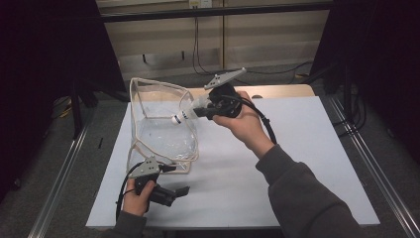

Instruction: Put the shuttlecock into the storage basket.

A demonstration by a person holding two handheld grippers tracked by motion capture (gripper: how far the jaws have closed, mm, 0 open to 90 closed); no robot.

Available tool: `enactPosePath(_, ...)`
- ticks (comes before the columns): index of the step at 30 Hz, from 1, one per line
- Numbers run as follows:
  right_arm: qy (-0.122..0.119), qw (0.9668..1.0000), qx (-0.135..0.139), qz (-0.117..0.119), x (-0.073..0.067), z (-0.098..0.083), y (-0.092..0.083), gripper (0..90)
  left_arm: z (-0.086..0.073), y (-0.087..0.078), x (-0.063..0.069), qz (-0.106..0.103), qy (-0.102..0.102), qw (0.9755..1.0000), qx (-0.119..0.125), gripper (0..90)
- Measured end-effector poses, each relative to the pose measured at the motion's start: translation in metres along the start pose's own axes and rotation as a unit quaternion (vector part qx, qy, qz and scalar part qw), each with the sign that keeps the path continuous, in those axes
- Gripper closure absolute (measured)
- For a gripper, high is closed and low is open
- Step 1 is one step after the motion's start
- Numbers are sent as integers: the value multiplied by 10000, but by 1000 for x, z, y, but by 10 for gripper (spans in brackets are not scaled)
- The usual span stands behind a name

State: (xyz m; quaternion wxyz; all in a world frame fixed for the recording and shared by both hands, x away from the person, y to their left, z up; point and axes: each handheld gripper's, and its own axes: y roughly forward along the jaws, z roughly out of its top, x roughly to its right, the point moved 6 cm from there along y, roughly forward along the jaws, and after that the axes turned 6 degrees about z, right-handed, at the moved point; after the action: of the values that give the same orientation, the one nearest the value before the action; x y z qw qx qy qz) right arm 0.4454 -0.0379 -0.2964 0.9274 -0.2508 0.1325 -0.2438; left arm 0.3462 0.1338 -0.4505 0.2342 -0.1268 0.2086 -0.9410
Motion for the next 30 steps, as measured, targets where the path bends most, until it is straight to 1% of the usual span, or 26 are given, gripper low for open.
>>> enactPosePath(5,-21,10000,7,19,-2,4,4,877,0,0,0,14,21,10000,-22,34)
enactPosePath(10,-18,10000,-5,42,-3,6,10,877,0,-1,0,-2,-18,10000,19,34)
enactPosePath(11,-13,10000,-8,54,-3,6,10,877,0,-1,-1,-4,3,10000,12,34)
enactPosePath(12,-23,10000,-16,49,-3,6,11,876,0,-1,-1,3,11,10000,-9,34)
enactPosePath(17,-43,10000,-59,19,-3,8,14,876,0,0,-1,2,-33,10000,47,34)
enactPosePath(18,-46,10000,-59,9,-2,8,15,876,0,0,-1,-11,-28,10000,21,34)
enactPosePath(30,-33,10000,-21,45,-5,14,24,877,0,0,-1,-20,-43,10000,21,34)
